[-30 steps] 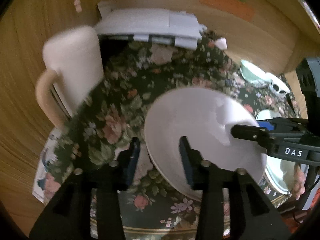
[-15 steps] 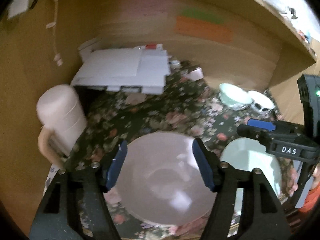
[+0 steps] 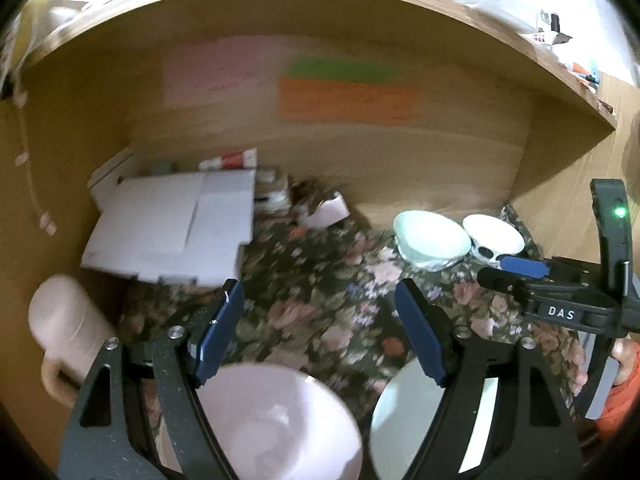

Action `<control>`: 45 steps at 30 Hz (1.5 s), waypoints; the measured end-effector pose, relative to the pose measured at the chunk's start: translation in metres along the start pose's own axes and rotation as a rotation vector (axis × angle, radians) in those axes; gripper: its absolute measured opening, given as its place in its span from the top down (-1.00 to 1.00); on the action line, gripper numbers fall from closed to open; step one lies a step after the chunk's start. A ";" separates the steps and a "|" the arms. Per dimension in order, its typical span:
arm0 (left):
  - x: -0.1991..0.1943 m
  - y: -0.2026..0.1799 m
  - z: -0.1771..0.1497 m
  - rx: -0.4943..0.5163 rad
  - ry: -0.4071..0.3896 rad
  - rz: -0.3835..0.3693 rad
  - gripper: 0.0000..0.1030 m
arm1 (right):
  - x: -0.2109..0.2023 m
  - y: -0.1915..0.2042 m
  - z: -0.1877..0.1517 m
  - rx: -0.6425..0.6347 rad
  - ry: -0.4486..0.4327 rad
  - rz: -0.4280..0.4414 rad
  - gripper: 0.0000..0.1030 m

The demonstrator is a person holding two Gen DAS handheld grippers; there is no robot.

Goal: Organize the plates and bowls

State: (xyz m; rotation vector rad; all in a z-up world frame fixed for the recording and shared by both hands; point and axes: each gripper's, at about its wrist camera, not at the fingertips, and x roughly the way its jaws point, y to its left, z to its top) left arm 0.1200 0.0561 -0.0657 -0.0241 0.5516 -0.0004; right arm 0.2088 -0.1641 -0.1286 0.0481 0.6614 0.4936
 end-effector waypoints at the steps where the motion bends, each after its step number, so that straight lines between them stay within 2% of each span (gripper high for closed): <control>1: 0.005 -0.004 0.004 0.007 0.000 0.001 -0.51 | 0.002 -0.006 0.002 0.009 -0.001 -0.006 -0.02; 9: 0.050 -0.028 0.027 0.043 0.019 0.030 -0.51 | 0.033 -0.051 0.012 0.099 0.026 -0.067 -0.02; 15: 0.091 -0.035 0.037 0.062 0.067 0.006 -0.51 | 0.063 -0.071 0.017 0.123 0.053 -0.122 -0.02; 22: 0.142 -0.043 0.037 0.089 0.165 0.006 -0.51 | 0.097 -0.093 0.021 0.187 0.105 -0.105 -0.01; 24: 0.154 -0.044 0.037 0.078 0.191 -0.008 -0.51 | 0.102 -0.095 0.021 0.193 0.113 -0.108 0.07; 27: 0.163 -0.045 0.036 0.068 0.209 -0.019 -0.51 | 0.111 -0.099 0.020 0.209 0.136 -0.096 0.15; 38: 0.176 -0.048 0.023 0.060 0.268 -0.030 -0.51 | 0.134 -0.115 0.020 0.260 0.175 -0.059 0.17; 43: 0.182 -0.044 0.018 0.040 0.287 -0.030 -0.51 | 0.142 -0.110 0.022 0.185 0.193 -0.084 0.39; 45: 0.184 -0.044 0.017 0.034 0.292 -0.029 -0.51 | 0.142 -0.107 0.023 0.155 0.202 -0.074 0.54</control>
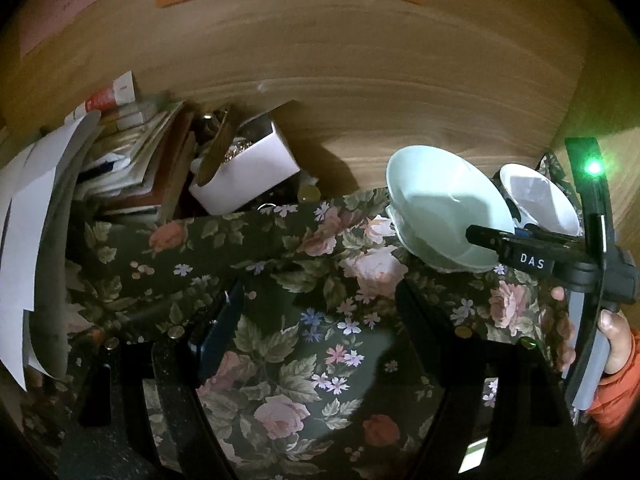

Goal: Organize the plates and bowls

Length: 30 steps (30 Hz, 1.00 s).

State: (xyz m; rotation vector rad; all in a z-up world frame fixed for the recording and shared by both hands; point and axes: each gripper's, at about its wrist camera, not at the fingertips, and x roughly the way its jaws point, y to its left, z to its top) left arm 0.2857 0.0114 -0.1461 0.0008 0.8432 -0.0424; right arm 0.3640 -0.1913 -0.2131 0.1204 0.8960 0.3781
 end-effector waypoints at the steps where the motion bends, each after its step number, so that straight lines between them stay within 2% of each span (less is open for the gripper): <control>1: 0.001 0.000 0.000 -0.002 0.001 -0.001 -0.51 | 0.000 0.001 0.000 -0.010 0.006 0.010 0.57; 7: 0.005 -0.002 -0.001 0.004 0.013 -0.006 -0.51 | -0.011 0.015 -0.010 -0.084 0.037 0.065 0.61; 16: 0.018 -0.012 -0.007 0.038 0.108 -0.007 -0.51 | -0.040 0.025 -0.043 -0.138 0.094 0.119 0.59; 19: 0.024 -0.019 -0.009 0.052 0.153 -0.012 -0.40 | -0.051 0.019 -0.049 -0.130 0.104 0.122 0.52; 24: 0.033 -0.030 -0.009 0.066 0.189 -0.013 -0.27 | -0.079 0.002 -0.051 -0.110 0.043 0.093 0.49; 25: 0.035 -0.032 -0.010 0.070 0.197 -0.012 -0.18 | -0.082 0.000 -0.050 -0.096 0.036 0.095 0.49; 29: 0.044 -0.033 -0.007 0.057 0.233 -0.027 0.09 | -0.080 -0.008 -0.040 -0.070 0.042 0.081 0.49; 30: 0.046 -0.033 -0.007 0.049 0.239 -0.030 0.13 | -0.065 0.003 -0.039 -0.059 0.053 0.095 0.49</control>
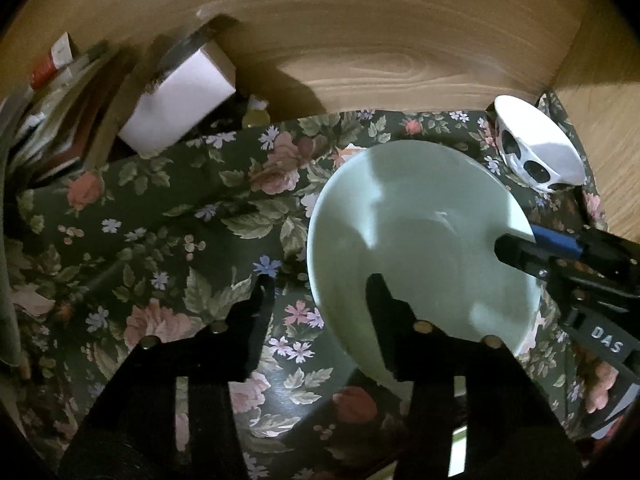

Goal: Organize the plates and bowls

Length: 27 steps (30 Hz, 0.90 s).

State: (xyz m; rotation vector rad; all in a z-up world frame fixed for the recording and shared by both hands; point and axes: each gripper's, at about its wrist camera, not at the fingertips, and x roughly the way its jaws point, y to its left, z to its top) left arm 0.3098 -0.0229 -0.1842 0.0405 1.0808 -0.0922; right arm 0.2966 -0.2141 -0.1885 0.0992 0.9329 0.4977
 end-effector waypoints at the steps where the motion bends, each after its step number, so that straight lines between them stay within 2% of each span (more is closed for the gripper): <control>1: 0.002 -0.001 0.001 -0.003 0.003 -0.001 0.20 | 0.010 0.004 0.003 0.009 0.012 0.016 0.49; 4: 0.007 -0.002 0.002 0.002 0.014 0.003 0.37 | 0.025 0.006 0.005 0.030 0.031 0.049 0.52; 8: 0.015 -0.005 0.003 0.007 0.032 -0.017 0.54 | 0.029 0.012 0.002 0.010 0.046 0.050 0.64; 11: 0.018 -0.008 0.004 0.013 0.037 -0.036 0.70 | 0.030 0.019 0.004 -0.006 0.036 0.037 0.64; 17: 0.012 -0.006 0.000 -0.002 0.031 -0.045 0.71 | 0.025 0.025 0.002 -0.002 0.016 0.036 0.64; 27: -0.036 -0.006 -0.013 0.025 -0.086 -0.042 0.71 | -0.018 0.044 -0.003 -0.037 -0.067 0.026 0.64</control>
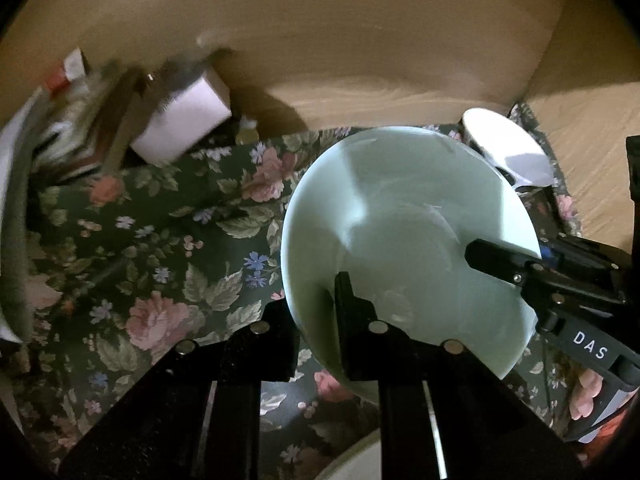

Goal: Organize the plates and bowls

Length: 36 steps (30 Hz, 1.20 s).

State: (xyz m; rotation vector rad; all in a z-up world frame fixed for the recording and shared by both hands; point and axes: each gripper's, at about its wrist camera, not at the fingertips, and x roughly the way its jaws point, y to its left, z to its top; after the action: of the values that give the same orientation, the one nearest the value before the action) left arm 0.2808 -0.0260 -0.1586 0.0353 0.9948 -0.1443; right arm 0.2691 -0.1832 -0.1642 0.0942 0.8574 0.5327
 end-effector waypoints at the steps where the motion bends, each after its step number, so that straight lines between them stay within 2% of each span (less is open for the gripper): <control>1: -0.007 0.000 -0.002 0.004 -0.014 0.001 0.71 | -0.004 0.002 0.000 -0.003 -0.007 0.000 0.64; 11: -0.060 0.007 -0.020 -0.004 -0.109 -0.003 0.71 | -0.034 0.029 -0.009 -0.046 -0.062 -0.002 0.64; 20: -0.091 0.014 -0.044 -0.031 -0.164 -0.003 0.71 | -0.055 0.059 -0.018 -0.085 -0.102 0.002 0.64; 36: -0.128 0.052 -0.095 -0.105 -0.218 0.030 0.71 | -0.052 0.116 -0.035 -0.145 -0.103 0.059 0.64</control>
State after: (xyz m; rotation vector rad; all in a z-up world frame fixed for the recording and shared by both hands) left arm 0.1398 0.0477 -0.1049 -0.0608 0.7829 -0.0661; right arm 0.1682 -0.1125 -0.1171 0.0139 0.7150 0.6388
